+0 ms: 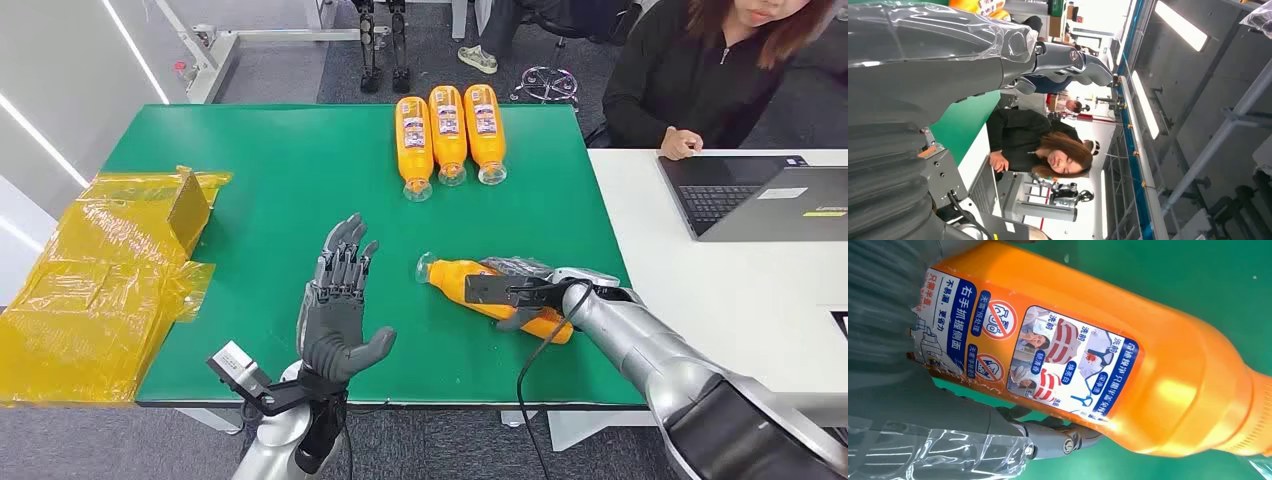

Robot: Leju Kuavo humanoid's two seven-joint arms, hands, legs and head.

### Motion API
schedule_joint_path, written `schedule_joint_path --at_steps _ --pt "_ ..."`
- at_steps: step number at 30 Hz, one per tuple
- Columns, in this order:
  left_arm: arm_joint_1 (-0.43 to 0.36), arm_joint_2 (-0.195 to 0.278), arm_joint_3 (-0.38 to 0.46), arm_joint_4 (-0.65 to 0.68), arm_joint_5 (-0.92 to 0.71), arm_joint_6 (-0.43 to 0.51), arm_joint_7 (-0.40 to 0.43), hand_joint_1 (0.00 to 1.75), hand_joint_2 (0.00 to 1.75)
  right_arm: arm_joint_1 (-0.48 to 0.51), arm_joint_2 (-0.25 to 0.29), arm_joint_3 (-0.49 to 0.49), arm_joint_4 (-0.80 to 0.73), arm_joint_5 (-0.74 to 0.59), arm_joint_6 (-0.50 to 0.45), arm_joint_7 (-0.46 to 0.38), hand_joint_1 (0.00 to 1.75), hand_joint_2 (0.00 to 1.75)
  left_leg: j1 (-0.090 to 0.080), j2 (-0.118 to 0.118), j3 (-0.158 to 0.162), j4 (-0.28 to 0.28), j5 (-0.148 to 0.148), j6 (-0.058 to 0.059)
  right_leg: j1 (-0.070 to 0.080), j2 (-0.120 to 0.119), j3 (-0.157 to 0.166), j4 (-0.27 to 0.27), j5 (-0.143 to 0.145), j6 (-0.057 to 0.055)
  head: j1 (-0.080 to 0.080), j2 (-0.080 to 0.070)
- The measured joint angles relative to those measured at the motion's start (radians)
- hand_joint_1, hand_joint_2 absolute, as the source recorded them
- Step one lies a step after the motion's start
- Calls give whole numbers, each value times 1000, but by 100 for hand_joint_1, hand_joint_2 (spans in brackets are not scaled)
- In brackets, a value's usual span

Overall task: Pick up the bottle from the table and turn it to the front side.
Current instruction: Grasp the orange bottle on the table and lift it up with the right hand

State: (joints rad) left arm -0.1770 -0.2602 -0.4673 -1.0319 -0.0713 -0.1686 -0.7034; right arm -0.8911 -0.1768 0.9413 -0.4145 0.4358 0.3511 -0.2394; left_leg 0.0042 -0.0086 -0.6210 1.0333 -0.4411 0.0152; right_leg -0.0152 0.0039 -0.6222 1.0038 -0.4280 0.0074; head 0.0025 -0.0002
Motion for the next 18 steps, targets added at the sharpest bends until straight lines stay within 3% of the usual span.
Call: schedule_joint_path --at_steps 6,18 --pt "-1 0 0 6 0 7 0 0 175 29 23 3 23 1 -113 -3 175 175 0 5 11 0 -6 -2 1 4 10 -1 -3 -1 0 0" --pt "-2 0 0 15 -1 13 0 0 175 35 45 1 32 14 -216 -6 175 175 0 7 19 0 -6 -2 2 5 17 -1 -3 -1 0 0"
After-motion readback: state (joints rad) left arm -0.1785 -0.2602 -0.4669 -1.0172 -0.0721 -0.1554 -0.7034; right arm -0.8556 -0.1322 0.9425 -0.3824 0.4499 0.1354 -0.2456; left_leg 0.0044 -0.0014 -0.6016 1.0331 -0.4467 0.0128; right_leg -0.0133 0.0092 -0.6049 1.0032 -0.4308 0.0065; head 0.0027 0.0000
